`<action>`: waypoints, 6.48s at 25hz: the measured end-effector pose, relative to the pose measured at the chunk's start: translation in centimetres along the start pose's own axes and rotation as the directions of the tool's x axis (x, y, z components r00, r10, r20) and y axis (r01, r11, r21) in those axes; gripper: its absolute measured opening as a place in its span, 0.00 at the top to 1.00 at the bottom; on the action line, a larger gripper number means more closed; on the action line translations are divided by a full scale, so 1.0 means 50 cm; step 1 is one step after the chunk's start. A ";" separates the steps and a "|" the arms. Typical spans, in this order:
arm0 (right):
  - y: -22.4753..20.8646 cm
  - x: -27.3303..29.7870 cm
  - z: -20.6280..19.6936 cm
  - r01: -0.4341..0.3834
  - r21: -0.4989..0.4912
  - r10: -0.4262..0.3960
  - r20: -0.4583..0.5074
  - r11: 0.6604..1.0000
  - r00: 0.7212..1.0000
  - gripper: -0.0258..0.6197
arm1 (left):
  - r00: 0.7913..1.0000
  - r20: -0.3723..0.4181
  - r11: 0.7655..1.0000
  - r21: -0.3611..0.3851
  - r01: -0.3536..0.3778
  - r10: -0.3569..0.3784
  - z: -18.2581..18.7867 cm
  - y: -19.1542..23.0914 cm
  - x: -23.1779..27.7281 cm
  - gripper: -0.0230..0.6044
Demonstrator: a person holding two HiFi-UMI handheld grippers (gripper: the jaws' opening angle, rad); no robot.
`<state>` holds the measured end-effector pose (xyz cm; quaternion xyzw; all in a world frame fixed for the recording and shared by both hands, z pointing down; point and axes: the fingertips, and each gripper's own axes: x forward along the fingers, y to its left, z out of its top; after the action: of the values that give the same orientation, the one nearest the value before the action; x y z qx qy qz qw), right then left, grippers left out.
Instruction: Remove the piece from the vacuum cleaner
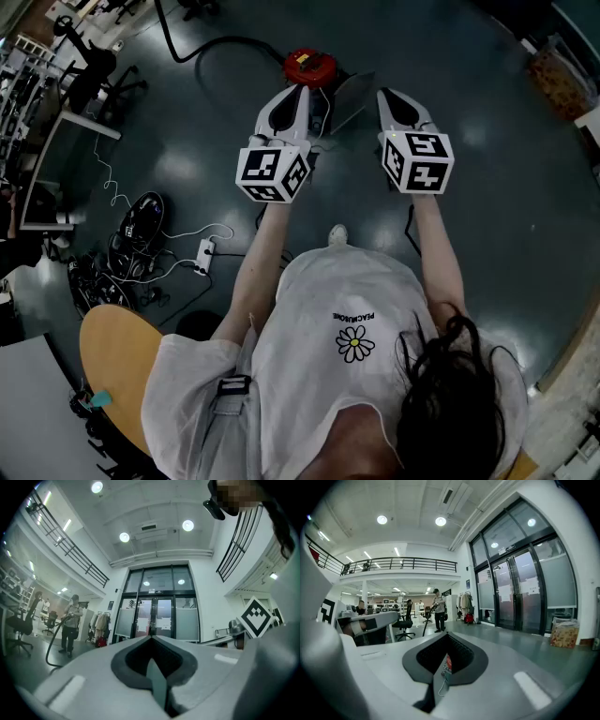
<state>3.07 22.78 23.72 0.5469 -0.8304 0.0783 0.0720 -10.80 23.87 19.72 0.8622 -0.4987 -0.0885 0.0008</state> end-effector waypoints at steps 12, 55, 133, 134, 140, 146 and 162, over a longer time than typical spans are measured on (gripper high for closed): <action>-0.004 -0.053 -0.022 -0.017 0.006 0.017 0.008 1.000 1.000 0.92 | 0.999 -0.006 0.999 -0.019 -0.038 0.037 0.003 -0.026 -0.034 0.96; -0.120 0.372 0.002 -0.046 0.121 0.047 -0.005 0.992 0.999 0.92 | 0.996 0.027 0.990 -0.117 -0.078 0.082 -0.089 0.299 0.289 0.96; -0.582 1.125 -1.072 0.688 0.490 0.213 -0.867 0.535 0.451 0.68 | 0.535 -0.838 0.994 -0.103 0.033 -0.105 -1.317 0.592 0.802 0.96; -0.581 1.126 -1.074 0.695 0.496 0.220 -0.864 0.520 0.452 0.69 | 0.535 -0.838 0.994 -0.104 0.033 -0.106 -1.316 0.591 0.803 0.96; -0.567 1.132 -1.075 0.700 0.507 0.222 -0.859 0.503 0.462 0.88 | 0.533 -0.838 0.993 -0.102 0.055 -0.116 -1.319 0.591 0.802 0.96; -0.573 1.109 -1.062 0.671 0.487 0.180 -0.862 0.560 0.475 0.89 | 0.535 -0.837 0.993 -0.099 0.060 -0.116 -1.315 0.590 0.804 0.96; -0.594 1.000 -1.090 0.644 0.406 0.145 -0.896 0.648 0.420 0.89 | 0.538 -0.837 0.995 -0.087 0.048 -0.099 -1.317 0.591 0.804 0.96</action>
<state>12.67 -22.27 88.79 0.5356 -0.4643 0.6466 0.2819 -6.55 -31.30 81.07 0.8188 -0.3983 0.3221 0.2589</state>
